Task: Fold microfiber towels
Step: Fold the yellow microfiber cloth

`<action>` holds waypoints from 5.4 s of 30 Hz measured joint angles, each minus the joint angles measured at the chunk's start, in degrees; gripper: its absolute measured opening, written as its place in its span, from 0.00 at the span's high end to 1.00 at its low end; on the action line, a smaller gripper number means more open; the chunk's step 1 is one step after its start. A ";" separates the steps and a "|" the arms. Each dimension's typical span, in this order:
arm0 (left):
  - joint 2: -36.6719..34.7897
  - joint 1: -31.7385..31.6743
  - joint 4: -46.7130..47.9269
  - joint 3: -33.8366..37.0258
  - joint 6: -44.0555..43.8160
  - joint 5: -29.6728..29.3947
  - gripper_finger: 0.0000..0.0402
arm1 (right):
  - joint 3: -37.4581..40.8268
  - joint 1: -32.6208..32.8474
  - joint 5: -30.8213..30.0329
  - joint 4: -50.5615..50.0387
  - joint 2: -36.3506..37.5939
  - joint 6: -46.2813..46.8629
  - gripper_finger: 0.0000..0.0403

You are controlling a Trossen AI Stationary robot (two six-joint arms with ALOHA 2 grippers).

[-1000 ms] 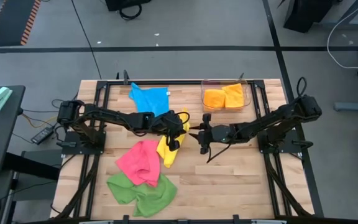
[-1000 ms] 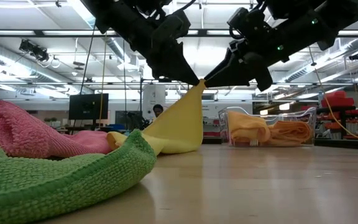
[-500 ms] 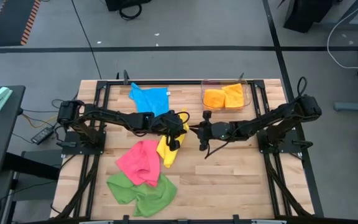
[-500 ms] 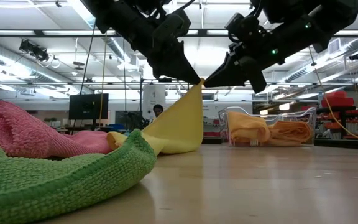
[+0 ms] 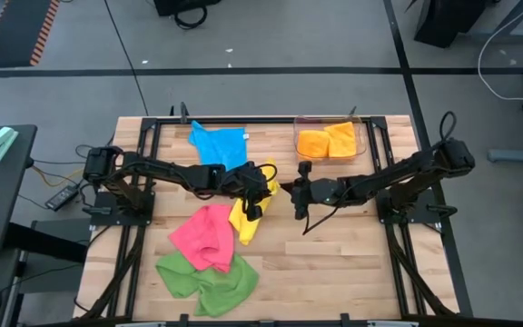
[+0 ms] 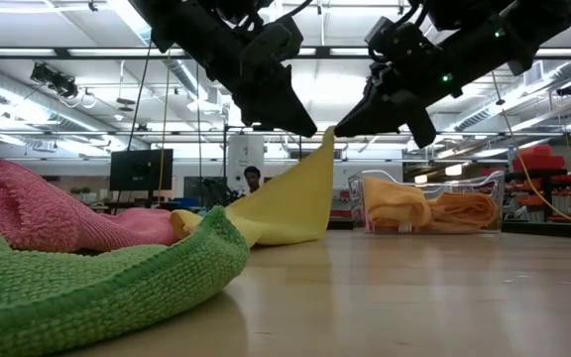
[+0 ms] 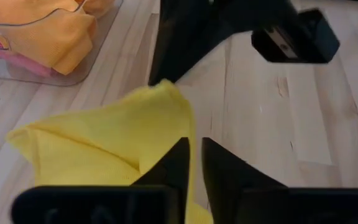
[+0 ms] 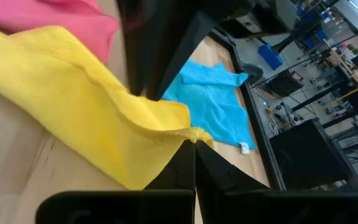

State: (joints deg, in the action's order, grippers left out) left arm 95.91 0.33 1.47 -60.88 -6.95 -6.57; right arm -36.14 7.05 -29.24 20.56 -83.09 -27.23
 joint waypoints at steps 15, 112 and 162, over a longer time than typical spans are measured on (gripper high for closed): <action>0.30 5.95 9.45 -0.02 -7.64 2.30 0.64 | 0.00 0.00 2.02 -22.67 14.39 4.76 0.99; -26.28 -7.60 18.24 -3.42 3.48 22.99 0.94 | -37.20 -2.31 1.75 -77.56 20.13 6.58 0.99; 14.25 18.50 -16.91 -11.47 -6.12 26.06 0.97 | -16.25 18.71 46.36 -94.09 20.06 51.63 0.99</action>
State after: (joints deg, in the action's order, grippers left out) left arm 110.15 18.83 -15.44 -72.36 -13.07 19.48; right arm -52.39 25.76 17.12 -73.54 -63.02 24.40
